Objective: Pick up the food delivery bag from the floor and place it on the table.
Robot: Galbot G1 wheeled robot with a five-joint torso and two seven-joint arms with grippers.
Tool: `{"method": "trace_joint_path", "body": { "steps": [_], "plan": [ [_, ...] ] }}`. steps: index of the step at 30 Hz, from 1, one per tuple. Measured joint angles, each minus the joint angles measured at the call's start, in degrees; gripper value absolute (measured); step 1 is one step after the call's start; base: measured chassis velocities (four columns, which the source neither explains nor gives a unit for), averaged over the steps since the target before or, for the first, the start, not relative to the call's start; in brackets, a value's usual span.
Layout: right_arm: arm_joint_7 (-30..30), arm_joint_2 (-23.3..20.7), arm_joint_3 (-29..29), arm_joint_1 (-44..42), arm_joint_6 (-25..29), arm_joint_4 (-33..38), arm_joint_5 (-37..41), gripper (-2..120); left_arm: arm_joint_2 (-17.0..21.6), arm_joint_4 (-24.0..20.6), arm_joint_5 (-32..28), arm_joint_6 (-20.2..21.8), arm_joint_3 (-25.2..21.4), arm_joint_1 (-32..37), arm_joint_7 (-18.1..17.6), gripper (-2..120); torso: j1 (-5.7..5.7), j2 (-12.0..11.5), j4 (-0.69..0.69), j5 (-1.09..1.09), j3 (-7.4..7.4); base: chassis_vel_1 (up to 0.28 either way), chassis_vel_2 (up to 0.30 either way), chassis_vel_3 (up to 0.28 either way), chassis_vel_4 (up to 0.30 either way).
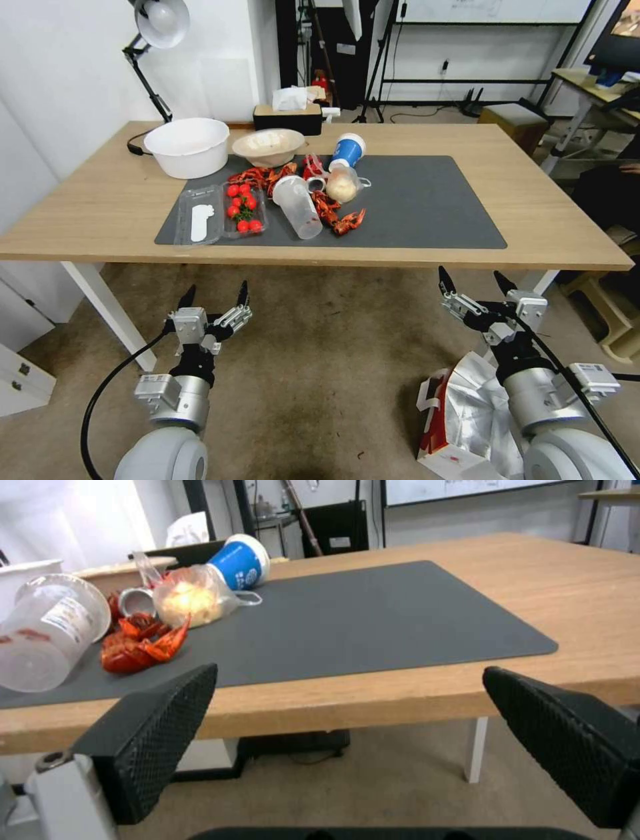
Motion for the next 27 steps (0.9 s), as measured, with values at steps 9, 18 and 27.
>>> {"method": "trace_joint_path", "body": {
  "steps": [9,18,27],
  "plan": [
    [-0.01,-0.09,-0.02,0.09,0.04,-0.03,0.0,100,-0.07,-0.02,-0.02,0.08,0.05,0.0,-0.02,100,-0.6,-1.42,0.0,0.0,-0.83,0.0,0.0,0.0,0.0],
    [-0.08,-0.31,-0.08,0.17,0.13,-0.45,-0.02,100,0.0,0.21,-0.07,0.09,0.14,-0.15,0.0,100,-1.92,-4.63,0.0,0.0,-2.71,0.0,0.0,0.0,0.0],
    [-0.15,-0.39,-0.22,0.34,0.17,-0.71,-0.1,100,0.0,0.69,-0.09,0.06,0.15,-0.42,0.0,100,-3.12,-7.57,0.0,0.0,-4.44,0.0,0.0,0.0,0.0]
  ]
}}
